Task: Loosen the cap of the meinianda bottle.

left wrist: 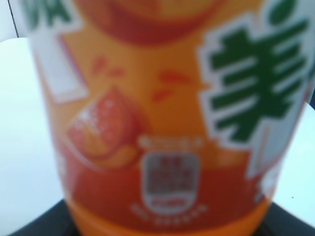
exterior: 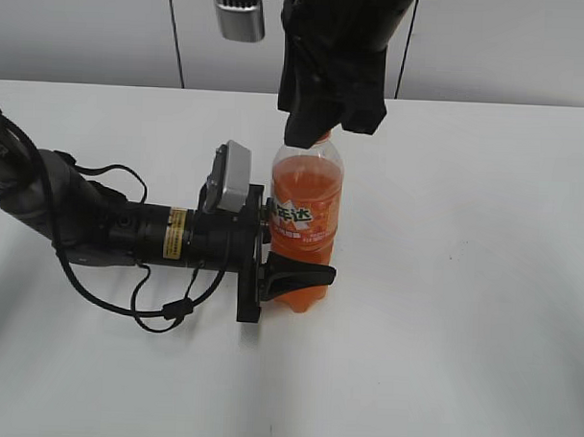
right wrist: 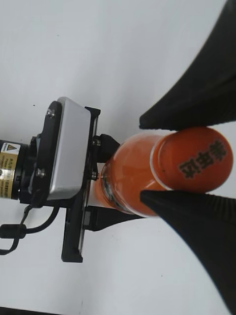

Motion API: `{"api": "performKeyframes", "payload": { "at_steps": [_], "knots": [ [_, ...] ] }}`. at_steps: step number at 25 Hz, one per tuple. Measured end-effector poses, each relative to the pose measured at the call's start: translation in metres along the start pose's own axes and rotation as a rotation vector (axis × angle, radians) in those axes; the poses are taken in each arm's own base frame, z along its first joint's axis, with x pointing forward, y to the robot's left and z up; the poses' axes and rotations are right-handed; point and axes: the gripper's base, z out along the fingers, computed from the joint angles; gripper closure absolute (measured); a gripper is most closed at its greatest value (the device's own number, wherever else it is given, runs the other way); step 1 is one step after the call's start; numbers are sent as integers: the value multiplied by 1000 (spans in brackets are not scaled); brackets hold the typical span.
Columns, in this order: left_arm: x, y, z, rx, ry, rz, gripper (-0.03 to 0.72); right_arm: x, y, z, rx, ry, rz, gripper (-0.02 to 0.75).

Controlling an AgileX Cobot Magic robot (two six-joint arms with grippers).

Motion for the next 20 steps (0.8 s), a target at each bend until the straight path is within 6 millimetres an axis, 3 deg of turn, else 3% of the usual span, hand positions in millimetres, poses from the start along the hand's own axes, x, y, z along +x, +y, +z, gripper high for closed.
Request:
{"api": "performKeyframes", "payload": {
  "at_steps": [14,20],
  "knots": [
    [0,0,0,0,0,-1,297,0,0,0,3,1,47,457],
    [0,0,0,-2,-1,-3,297,1,-2,0,17,13,80,227]
  ]
}}
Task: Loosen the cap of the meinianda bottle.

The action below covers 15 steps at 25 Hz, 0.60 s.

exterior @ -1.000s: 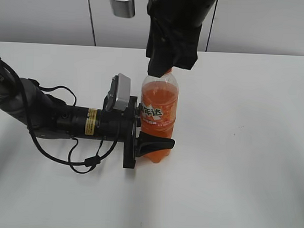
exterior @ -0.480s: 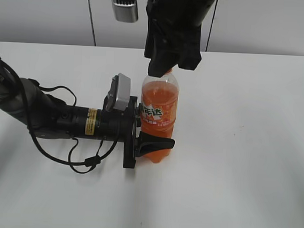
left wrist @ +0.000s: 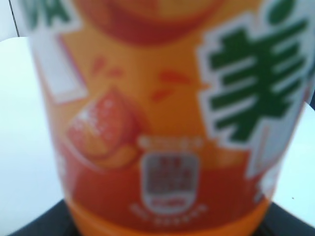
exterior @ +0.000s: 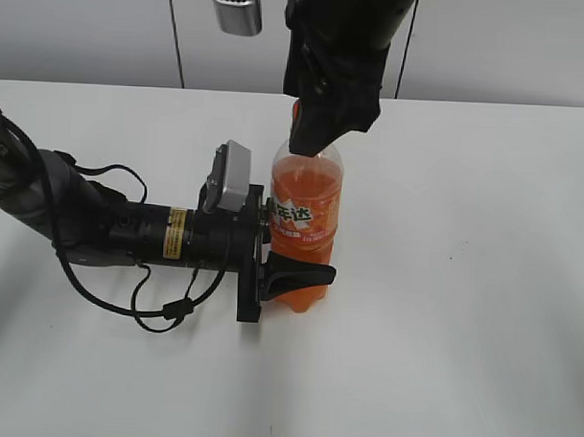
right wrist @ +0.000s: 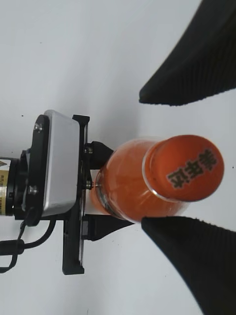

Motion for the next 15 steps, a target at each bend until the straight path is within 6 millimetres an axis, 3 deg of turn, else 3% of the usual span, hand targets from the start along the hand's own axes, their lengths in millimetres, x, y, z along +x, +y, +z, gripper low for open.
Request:
{"api": "performKeyframes", "payload": {
  "at_steps": [3,9,15],
  "knots": [
    [0,0,0,0,0,-1,297,0,0,0,0,0,13,183],
    [0,0,0,0,0,-2,297,0,1,-3,6,-4,45,172],
    [0,0,0,0,0,-2,297,-3,8,-38,66,-54,243,170]
  ]
}}
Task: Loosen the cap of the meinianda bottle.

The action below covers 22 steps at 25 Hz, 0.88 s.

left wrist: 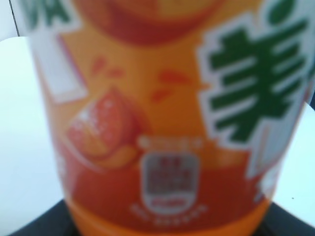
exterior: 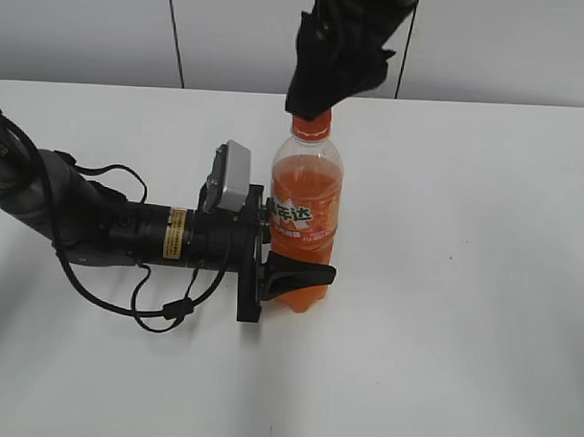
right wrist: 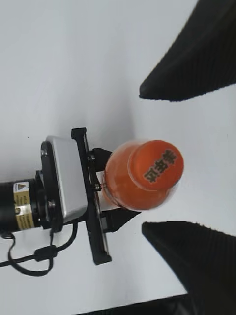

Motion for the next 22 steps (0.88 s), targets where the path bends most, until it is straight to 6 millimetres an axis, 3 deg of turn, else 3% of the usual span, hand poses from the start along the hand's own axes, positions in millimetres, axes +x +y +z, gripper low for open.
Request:
{"api": "performKeyframes", "payload": {
  "at_steps": [10,16,22],
  "knots": [
    [0,0,0,0,-1,0,297,-2,12,-48,30,-111,631,184],
    [0,0,0,2,-4,0,297,-3,13,-50,3,-125,981,190],
    [-1,0,0,2,-6,0,297,-1,10,-43,26,-101,1082,192]
  ]
}}
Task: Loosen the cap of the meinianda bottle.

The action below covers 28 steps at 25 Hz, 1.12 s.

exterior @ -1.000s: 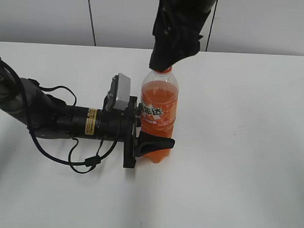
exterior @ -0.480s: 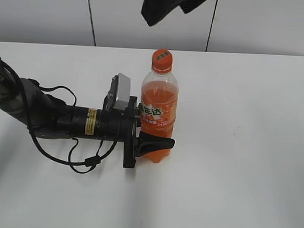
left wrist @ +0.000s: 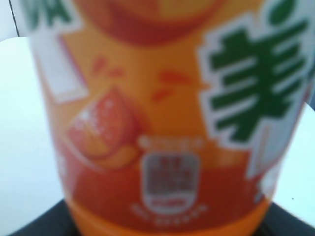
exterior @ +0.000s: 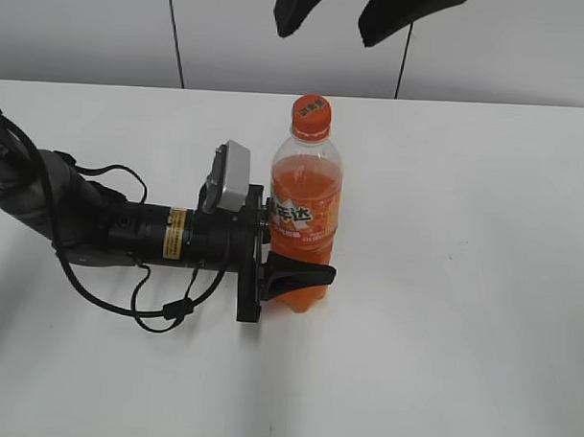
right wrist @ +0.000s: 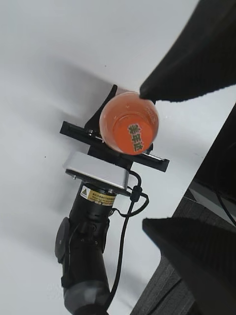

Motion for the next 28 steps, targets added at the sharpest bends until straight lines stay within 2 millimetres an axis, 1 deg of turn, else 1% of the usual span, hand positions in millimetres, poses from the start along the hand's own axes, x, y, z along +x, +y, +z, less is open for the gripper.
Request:
{"api": "performKeyframes", "payload": {
  "at_steps": [3,8,11,24,28],
  "knots": [
    [0,0,0,0,0,0,297,-1,-2,13,12,30,10,192],
    [0,0,0,-1,-1,0,297,7,-11,43,48,119,18,210],
    [0,0,0,-2,-2,-1,297,7,-13,51,57,139,9,218],
    [0,0,0,-2,-2,-1,297,7,-13,54,53,147,8,224],
    [0,0,0,-2,-2,-1,297,7,-13,62,51,165,8,224]
  ]
}}
